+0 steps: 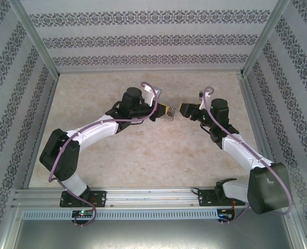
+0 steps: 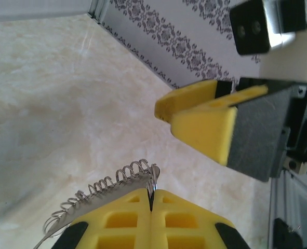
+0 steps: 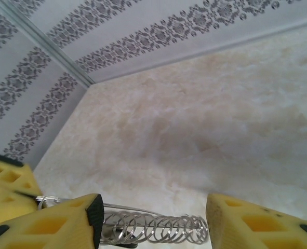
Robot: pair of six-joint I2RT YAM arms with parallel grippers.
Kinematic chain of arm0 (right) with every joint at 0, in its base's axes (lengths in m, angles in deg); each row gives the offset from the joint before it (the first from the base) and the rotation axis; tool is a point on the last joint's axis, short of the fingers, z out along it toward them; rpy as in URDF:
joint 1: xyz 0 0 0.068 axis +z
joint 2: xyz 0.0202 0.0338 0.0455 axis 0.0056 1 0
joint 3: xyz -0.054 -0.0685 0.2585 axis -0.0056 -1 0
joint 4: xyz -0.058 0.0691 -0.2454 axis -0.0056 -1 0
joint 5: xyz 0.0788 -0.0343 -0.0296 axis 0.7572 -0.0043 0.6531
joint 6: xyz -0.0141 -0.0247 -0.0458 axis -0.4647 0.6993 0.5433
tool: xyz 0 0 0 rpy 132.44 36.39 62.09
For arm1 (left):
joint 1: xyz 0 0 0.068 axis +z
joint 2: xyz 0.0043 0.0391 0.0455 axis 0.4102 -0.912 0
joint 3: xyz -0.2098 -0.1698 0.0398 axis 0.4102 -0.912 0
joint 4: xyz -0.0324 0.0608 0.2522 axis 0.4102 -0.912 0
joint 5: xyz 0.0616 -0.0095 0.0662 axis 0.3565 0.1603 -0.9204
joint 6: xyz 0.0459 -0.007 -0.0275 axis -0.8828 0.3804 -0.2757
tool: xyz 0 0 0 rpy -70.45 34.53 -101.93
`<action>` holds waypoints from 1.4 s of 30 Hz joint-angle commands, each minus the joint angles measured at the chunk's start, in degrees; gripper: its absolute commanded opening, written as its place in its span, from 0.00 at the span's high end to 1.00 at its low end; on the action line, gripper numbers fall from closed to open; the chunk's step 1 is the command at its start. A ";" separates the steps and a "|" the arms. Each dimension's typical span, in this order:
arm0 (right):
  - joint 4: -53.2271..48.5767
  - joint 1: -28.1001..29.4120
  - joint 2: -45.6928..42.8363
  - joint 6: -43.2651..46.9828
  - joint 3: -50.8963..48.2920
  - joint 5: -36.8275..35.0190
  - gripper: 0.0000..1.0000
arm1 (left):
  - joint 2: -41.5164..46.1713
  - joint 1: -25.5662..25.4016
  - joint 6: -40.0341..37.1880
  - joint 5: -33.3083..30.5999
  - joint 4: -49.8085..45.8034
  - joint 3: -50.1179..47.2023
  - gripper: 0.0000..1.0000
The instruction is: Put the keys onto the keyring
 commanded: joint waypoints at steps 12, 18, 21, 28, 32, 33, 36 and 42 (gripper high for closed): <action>7.99 3.80 -6.65 1.91 -4.90 7.73 0.42 | 6.74 0.88 14.99 -5.97 6.50 -1.01 1.00; 15.98 6.91 -4.43 3.21 -5.28 7.87 0.43 | 7.68 0.88 19.25 -6.80 8.71 -2.02 1.00; 19.33 8.50 -3.39 3.85 -5.04 7.86 0.45 | 7.61 0.86 21.75 -6.68 10.19 -2.35 1.00; 22.08 9.41 1.68 3.11 -2.15 7.78 0.46 | 7.66 0.75 23.94 -6.03 11.33 -2.15 1.00; 24.18 9.31 4.64 2.25 -0.99 7.61 0.46 | 7.55 0.71 24.49 -5.68 11.54 -1.95 1.00; 25.29 9.38 5.19 2.11 -0.74 7.38 0.46 | 7.64 0.69 24.52 -5.58 11.56 -1.80 1.00; 25.92 9.30 6.88 1.98 0.47 7.17 0.46 | 7.59 0.62 24.65 -5.45 11.66 -1.86 1.00; 28.48 9.46 9.93 1.13 2.27 7.35 0.46 | 7.19 0.61 25.51 -4.80 12.35 -1.90 1.00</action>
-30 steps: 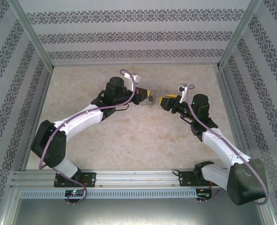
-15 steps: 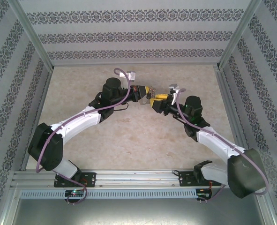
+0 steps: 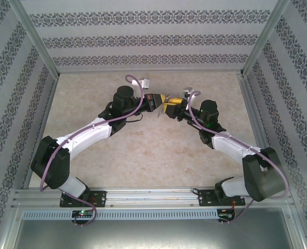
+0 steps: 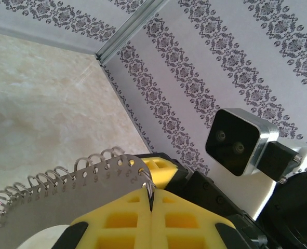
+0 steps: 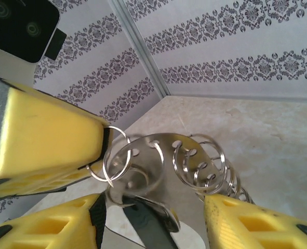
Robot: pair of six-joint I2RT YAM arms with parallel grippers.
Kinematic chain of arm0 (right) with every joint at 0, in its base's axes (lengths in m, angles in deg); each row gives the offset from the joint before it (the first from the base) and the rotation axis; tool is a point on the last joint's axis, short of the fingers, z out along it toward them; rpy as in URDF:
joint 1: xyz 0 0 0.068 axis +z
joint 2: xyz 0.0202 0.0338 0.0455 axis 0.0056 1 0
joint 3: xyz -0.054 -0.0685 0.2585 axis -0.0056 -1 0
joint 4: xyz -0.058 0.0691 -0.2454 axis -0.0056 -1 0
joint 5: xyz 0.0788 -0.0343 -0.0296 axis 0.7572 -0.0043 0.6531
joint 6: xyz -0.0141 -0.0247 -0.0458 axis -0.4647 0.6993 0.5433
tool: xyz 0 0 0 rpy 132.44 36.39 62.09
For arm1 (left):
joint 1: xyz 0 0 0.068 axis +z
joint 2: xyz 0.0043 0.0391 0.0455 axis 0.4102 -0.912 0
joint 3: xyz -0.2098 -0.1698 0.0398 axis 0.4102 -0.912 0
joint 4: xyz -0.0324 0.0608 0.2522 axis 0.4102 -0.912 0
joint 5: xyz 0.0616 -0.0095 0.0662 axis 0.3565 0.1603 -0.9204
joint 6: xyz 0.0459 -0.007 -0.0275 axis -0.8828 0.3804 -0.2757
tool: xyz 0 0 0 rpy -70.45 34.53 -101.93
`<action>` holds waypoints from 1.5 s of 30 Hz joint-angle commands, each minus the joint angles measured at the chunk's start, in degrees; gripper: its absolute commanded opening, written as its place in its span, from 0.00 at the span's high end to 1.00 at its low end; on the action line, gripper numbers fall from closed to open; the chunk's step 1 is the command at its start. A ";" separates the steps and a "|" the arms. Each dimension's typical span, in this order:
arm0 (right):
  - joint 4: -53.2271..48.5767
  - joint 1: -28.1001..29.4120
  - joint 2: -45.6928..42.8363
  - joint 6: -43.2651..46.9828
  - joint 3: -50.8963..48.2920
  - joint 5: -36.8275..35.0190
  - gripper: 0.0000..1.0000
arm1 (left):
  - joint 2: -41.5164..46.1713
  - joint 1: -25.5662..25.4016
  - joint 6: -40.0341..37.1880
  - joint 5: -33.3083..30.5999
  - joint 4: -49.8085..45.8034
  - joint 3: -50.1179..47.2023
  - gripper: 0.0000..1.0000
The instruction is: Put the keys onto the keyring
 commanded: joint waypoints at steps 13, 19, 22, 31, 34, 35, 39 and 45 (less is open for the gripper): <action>5.02 -0.21 1.41 -0.76 1.41 3.16 1.00 | 0.59 0.14 1.80 0.36 6.25 -0.36 1.00; 1.44 -0.77 -1.13 0.70 0.06 4.12 1.00 | 1.25 0.14 1.35 -2.06 6.58 -1.52 1.00; 0.00 -1.16 -2.70 1.62 -0.53 4.61 1.00 | 1.56 0.14 0.87 -2.91 6.61 -1.97 1.00; -5.44 -2.99 -6.03 3.08 -0.03 8.30 1.00 | 1.72 0.14 -0.22 -3.37 6.91 -2.79 1.00; -6.55 -3.58 -6.30 3.59 0.55 10.63 1.00 | 1.93 0.14 -0.40 -3.51 7.21 -3.01 1.00; -6.59 -3.75 -6.22 3.48 0.81 11.69 1.00 | 1.96 0.14 -0.39 -3.39 7.42 -3.05 1.00; -5.95 -4.06 -4.93 2.00 2.58 14.65 1.00 | 1.68 0.14 -0.89 -2.43 10.93 -3.99 0.98; -4.53 -5.41 -3.10 -0.93 4.68 15.24 1.00 | 1.54 0.14 -2.36 -1.46 14.02 -5.41 0.70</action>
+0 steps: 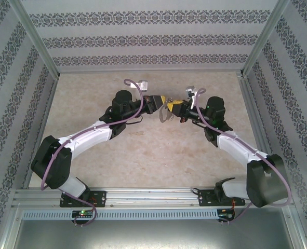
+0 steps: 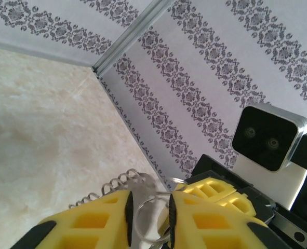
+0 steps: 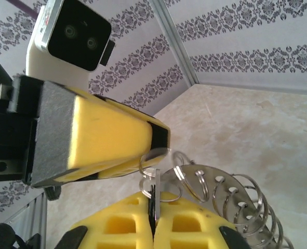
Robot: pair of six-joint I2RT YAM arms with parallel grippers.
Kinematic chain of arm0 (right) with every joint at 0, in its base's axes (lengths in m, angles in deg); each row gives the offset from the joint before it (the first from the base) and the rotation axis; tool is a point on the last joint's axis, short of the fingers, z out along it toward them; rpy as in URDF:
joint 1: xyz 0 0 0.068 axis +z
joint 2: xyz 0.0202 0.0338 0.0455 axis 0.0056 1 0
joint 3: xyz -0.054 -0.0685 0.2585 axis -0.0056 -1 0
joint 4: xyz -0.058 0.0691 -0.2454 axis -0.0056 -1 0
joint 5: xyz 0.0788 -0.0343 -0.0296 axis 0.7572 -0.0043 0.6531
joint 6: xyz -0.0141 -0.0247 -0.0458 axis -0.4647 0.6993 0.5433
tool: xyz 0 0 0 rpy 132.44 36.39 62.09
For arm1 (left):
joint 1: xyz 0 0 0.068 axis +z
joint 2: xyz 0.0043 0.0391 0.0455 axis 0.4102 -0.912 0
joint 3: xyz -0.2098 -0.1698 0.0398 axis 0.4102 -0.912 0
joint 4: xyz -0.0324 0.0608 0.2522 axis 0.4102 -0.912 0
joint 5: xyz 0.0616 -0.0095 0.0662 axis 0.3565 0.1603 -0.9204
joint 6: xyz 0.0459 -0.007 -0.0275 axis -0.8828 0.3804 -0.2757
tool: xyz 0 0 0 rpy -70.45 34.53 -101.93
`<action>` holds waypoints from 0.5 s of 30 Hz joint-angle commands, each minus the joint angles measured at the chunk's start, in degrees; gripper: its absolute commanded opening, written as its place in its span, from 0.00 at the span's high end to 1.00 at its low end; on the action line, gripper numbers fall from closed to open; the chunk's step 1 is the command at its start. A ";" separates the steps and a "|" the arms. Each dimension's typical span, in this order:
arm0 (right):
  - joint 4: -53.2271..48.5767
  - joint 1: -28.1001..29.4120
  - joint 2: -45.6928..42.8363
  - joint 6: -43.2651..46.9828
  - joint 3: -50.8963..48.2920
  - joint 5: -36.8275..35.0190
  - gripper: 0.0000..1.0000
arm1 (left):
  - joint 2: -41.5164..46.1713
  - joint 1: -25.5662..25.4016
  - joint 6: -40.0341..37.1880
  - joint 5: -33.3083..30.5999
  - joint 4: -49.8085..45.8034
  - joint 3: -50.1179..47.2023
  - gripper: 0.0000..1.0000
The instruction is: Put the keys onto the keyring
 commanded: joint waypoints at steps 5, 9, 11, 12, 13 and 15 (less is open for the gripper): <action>2.26 -2.61 1.79 -2.62 4.22 4.00 1.00 | 2.28 0.25 -5.42 -0.53 4.10 -1.01 0.61; 1.50 -4.13 3.12 -3.33 6.58 7.63 1.00 | 3.56 0.32 -11.38 -0.45 2.64 -1.60 0.54; 0.28 -4.64 4.05 -3.42 8.05 9.32 1.00 | 4.48 0.30 -15.87 0.16 2.73 -2.35 0.50; -0.26 -4.87 4.50 -3.40 8.78 10.05 1.00 | 5.05 0.34 -18.93 0.36 1.82 -2.55 0.49; -0.53 -4.89 4.81 -3.51 9.33 10.82 1.00 | 5.60 0.34 -22.19 0.45 0.48 -2.64 0.48; -1.77 -5.03 5.40 -3.27 10.48 12.04 1.00 | 6.71 0.34 -28.31 0.43 -1.95 -2.92 0.47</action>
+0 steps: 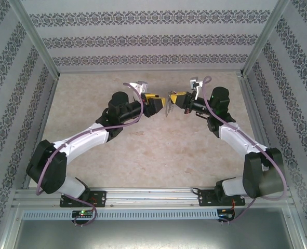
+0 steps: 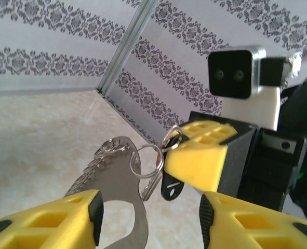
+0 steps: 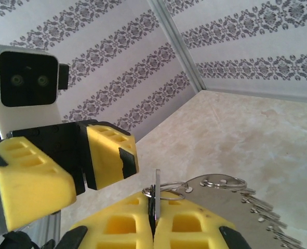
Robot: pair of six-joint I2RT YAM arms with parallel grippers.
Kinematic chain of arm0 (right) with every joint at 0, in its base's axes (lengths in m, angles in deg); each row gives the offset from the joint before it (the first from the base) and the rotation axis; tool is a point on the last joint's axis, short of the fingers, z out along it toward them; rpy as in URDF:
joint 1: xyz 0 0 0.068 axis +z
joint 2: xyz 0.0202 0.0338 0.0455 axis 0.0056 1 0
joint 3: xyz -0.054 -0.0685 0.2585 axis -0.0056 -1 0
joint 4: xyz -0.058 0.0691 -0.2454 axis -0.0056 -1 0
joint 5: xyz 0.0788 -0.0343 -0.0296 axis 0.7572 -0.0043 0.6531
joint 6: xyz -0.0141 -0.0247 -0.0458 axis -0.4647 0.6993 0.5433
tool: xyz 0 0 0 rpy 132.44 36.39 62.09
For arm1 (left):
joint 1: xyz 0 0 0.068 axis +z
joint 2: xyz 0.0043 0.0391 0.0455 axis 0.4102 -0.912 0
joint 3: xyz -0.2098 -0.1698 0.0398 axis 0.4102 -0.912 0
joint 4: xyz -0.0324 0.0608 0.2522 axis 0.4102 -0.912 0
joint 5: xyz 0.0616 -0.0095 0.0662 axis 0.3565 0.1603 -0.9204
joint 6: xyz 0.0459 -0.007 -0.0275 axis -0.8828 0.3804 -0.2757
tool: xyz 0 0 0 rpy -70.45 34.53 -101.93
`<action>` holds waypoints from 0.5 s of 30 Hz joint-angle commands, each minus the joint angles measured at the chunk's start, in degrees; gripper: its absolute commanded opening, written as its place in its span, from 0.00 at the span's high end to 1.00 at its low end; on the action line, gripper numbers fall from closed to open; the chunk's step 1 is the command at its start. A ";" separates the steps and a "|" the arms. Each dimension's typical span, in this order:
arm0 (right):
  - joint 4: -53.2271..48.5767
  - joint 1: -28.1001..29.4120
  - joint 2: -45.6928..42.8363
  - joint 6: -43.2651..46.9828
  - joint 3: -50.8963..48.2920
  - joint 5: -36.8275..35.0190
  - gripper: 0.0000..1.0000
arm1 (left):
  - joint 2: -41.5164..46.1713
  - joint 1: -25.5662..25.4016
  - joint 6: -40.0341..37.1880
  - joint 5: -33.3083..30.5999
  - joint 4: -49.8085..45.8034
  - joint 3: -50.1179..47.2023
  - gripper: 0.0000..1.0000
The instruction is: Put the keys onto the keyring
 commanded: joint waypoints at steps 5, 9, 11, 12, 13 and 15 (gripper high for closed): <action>-2.48 -0.35 0.77 0.86 4.12 5.91 1.00 | 3.74 0.42 -25.53 1.05 -7.48 -0.54 0.45; -4.07 -0.28 0.29 1.79 4.11 5.97 1.00 | 3.01 0.39 -32.69 0.66 -8.50 -1.00 0.44; -4.48 -0.03 0.06 2.10 4.00 5.93 1.00 | 2.36 0.36 -34.19 1.35 -7.87 -1.04 0.44; -4.71 0.15 0.04 2.27 3.89 6.18 1.00 | 1.88 0.42 -34.32 1.42 -7.23 -1.05 0.44; -4.90 0.26 -0.02 2.35 3.83 6.43 1.00 | 1.61 0.38 -34.36 1.80 -6.32 -1.10 0.44; -5.58 0.51 -0.18 2.96 3.76 6.77 1.00 | 0.97 0.40 -34.49 3.35 -4.49 -1.41 0.43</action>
